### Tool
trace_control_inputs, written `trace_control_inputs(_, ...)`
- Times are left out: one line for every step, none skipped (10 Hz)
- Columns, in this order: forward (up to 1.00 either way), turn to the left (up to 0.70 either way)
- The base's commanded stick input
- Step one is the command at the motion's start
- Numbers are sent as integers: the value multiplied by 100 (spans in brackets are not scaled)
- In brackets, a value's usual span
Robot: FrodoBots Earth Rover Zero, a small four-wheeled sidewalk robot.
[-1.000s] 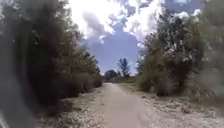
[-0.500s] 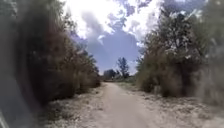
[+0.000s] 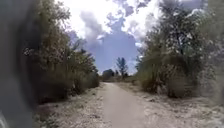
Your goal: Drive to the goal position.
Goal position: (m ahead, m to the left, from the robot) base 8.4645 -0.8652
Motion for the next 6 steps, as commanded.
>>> trace_control_inputs(70,0)
trace_control_inputs(70,0)
trace_control_inputs(70,0)
trace_control_inputs(70,0)
trace_control_inputs(70,0)
trace_control_inputs(70,18)
